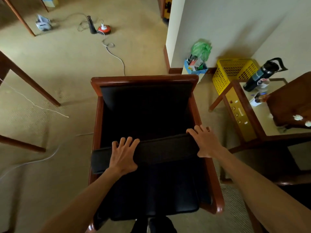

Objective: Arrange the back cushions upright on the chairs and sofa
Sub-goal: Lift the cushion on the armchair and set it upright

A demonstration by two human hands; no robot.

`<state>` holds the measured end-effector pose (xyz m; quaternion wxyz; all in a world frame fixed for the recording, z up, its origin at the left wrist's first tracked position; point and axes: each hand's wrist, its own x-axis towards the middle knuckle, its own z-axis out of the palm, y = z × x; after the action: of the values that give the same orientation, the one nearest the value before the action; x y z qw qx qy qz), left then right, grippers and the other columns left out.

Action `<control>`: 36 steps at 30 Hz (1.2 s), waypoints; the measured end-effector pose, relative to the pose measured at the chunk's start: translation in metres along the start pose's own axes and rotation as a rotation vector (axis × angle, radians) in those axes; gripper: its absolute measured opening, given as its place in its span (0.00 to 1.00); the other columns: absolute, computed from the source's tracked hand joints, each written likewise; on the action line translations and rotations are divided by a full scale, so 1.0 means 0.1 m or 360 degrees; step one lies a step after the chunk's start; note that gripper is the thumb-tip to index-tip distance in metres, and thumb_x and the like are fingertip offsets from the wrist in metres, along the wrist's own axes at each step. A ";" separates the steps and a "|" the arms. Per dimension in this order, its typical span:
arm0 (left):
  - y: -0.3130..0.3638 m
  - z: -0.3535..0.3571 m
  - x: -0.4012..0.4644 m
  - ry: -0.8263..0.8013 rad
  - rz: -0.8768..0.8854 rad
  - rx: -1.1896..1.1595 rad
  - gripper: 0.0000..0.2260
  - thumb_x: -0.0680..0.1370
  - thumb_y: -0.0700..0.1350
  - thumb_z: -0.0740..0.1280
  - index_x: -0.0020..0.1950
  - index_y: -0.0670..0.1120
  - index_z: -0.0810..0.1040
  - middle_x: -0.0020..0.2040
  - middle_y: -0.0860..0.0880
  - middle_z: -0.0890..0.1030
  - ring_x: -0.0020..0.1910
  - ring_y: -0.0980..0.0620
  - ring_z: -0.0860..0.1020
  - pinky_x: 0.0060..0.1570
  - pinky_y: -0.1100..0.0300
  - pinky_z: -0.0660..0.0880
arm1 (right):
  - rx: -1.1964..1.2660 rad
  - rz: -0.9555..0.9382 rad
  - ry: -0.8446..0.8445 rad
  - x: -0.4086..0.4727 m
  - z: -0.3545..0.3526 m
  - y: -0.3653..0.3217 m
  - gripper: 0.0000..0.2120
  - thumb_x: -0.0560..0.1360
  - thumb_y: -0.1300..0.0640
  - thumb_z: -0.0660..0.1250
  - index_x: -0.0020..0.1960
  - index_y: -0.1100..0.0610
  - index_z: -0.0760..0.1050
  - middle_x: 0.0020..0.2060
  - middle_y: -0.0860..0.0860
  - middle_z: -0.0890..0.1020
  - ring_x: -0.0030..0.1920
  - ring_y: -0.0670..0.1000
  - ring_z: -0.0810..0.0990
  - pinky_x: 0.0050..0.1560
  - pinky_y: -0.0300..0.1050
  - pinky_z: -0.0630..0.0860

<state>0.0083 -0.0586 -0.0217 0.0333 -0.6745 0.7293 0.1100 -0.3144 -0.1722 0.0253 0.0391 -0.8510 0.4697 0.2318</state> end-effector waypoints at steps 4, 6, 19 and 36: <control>-0.20 0.00 0.04 -0.0029 0.0059 0.0029 0.50 0.57 0.66 0.69 0.77 0.52 0.58 0.67 0.46 0.68 0.66 0.40 0.69 0.65 0.36 0.62 | -0.0038 -0.0027 0.0068 0.20 -0.03 -0.13 0.56 0.54 0.38 0.76 0.73 0.54 0.55 0.69 0.57 0.59 0.71 0.62 0.59 0.71 0.70 0.56; -0.24 0.01 0.02 -0.0076 0.0010 0.0095 0.53 0.57 0.67 0.69 0.78 0.53 0.55 0.68 0.45 0.68 0.66 0.39 0.68 0.64 0.34 0.63 | 0.0007 -0.0172 0.0151 0.25 0.09 -0.26 0.58 0.50 0.35 0.75 0.73 0.57 0.58 0.69 0.57 0.62 0.70 0.62 0.61 0.70 0.73 0.55; -0.39 -0.30 0.63 0.0000 0.0019 0.0139 0.48 0.52 0.64 0.75 0.69 0.50 0.67 0.55 0.50 0.75 0.53 0.45 0.76 0.50 0.45 0.71 | 0.0293 -0.0078 0.0511 0.65 0.06 -0.18 0.43 0.51 0.45 0.75 0.63 0.55 0.69 0.54 0.51 0.75 0.53 0.54 0.76 0.55 0.57 0.71; -0.49 -0.27 0.94 -0.0095 -0.0011 0.0272 0.50 0.47 0.54 0.79 0.67 0.49 0.66 0.55 0.45 0.75 0.52 0.43 0.74 0.49 0.43 0.70 | 0.0344 0.0109 0.0641 0.95 0.11 -0.35 0.39 0.50 0.55 0.76 0.59 0.57 0.69 0.51 0.54 0.72 0.48 0.56 0.74 0.55 0.60 0.71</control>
<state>0.0516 -0.1591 -0.0192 0.1127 -0.6681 0.7324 0.0673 -0.2469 -0.2235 -0.0307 0.0276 -0.8545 0.5186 0.0067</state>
